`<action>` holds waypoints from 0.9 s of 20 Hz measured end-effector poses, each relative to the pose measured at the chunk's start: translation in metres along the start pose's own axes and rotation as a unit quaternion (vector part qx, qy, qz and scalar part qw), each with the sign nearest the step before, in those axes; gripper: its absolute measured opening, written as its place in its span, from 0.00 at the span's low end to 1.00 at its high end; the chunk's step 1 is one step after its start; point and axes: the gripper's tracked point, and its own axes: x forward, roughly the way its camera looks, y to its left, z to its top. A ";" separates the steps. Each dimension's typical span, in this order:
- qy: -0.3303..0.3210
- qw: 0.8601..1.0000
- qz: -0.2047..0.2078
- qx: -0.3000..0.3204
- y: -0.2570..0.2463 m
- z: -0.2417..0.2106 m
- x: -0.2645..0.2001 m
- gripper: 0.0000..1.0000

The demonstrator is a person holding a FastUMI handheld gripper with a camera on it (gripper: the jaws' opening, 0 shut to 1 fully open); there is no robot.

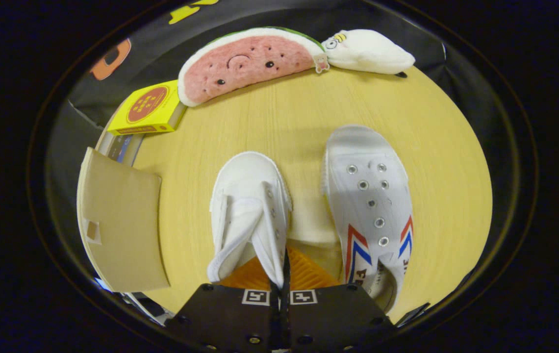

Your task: Open the storage box then place both shoes into the box .Put the left shoe in first, then the right shoe, with the right side of both shoes facing outward in a uniform manner.

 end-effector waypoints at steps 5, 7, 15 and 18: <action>-0.016 0.999 0.039 0.032 0.019 -0.007 -0.042 0.00; -0.028 0.999 0.025 0.037 0.024 -0.010 -0.065 0.00; -0.059 0.997 0.043 0.036 0.112 -0.028 -0.154 0.00; -0.073 0.996 0.054 0.023 0.163 -0.027 -0.176 0.00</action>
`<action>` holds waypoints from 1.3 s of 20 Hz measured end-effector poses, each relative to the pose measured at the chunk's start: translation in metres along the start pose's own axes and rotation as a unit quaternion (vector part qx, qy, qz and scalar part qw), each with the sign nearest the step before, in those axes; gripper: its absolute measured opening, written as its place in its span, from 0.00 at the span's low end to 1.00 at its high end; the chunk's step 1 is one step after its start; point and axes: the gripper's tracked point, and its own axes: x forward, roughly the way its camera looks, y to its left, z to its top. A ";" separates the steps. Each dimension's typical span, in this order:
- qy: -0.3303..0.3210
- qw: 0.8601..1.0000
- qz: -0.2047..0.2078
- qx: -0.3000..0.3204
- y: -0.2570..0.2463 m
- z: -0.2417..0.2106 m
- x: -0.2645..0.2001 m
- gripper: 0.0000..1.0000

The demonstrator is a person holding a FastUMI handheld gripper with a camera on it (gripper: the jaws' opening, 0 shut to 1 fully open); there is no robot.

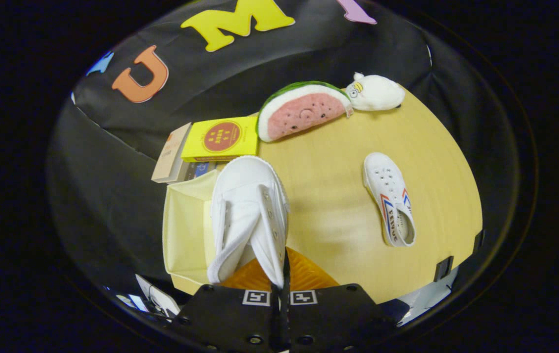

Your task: Open the storage box then place both shoes into the box .Put the left shoe in first, then the right shoe, with the right side of both shoes facing outward in a uniform manner.

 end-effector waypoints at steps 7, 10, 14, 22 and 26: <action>0.011 1.000 -0.005 0.016 0.092 -0.010 0.034 0.00; 0.019 0.999 -0.002 0.033 0.124 -0.018 0.063 0.00; -0.006 0.997 -0.012 0.070 0.153 -0.023 0.104 0.00; -0.065 0.996 -0.024 0.062 0.177 -0.030 0.157 0.00; -0.090 0.995 -0.047 -0.001 0.171 -0.034 0.167 0.00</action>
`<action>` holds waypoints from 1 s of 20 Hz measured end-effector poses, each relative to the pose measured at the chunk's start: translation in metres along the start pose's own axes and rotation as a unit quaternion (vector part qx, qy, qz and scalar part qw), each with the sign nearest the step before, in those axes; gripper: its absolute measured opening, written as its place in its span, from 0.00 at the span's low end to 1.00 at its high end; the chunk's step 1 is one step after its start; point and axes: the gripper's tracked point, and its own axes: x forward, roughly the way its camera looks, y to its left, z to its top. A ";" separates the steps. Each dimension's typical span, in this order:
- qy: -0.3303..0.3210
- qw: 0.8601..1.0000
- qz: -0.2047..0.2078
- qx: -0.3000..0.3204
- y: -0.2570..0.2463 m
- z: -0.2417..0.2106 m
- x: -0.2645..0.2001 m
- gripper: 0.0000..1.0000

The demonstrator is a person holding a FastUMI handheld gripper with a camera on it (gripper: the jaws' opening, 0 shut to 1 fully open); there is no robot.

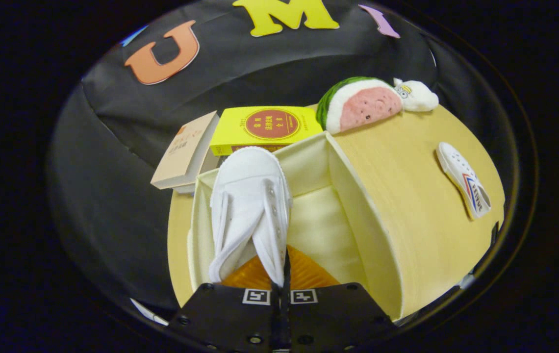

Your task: Open the storage box then place both shoes into the box .Put the left shoe in first, then the right shoe, with the right side of both shoes facing outward in a uniform manner.

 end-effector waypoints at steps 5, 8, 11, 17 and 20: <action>-0.011 0.998 0.008 -0.058 0.000 -0.005 0.006 0.00; -0.016 0.994 0.008 -0.107 0.002 -0.004 0.005 0.00; 0.023 0.993 0.036 -0.114 0.011 -0.027 0.004 0.00; 0.088 0.994 0.023 -0.062 0.007 -0.045 0.033 0.00; 0.089 0.990 0.065 -0.088 0.022 -0.044 0.031 0.19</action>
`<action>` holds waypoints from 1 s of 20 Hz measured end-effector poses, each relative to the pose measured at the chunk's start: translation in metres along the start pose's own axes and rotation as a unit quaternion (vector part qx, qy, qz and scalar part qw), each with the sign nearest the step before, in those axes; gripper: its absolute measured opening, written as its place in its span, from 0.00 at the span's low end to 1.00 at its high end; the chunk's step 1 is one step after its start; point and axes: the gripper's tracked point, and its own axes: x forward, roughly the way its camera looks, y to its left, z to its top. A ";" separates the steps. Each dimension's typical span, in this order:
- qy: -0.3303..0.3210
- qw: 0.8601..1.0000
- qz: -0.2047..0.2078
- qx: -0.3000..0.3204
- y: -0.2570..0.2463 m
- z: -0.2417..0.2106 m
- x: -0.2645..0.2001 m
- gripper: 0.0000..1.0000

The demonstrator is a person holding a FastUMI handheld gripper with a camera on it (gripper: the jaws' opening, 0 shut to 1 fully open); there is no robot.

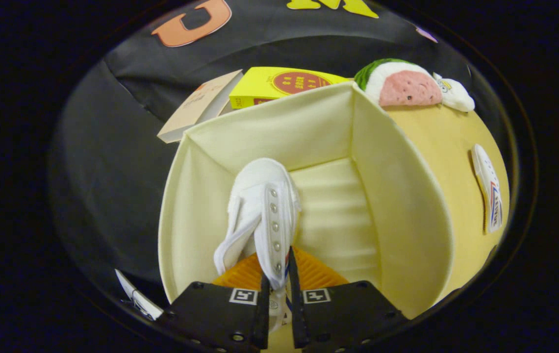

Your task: Open the storage box then place both shoes into the box .Put the left shoe in first, then the right shoe, with the right side of both shoes facing outward in a uniform manner.

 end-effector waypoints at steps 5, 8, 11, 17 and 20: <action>-0.034 0.995 -0.015 -0.098 0.000 0.009 -0.049 0.69; -0.049 0.990 -0.031 -0.126 -0.016 0.010 -0.084 0.87; -0.069 0.986 -0.029 -0.150 -0.039 0.012 -0.119 0.91; -0.123 0.979 -0.043 -0.157 -0.144 0.016 -0.175 0.94; -0.131 0.982 -0.053 -0.125 -0.204 0.015 -0.180 0.95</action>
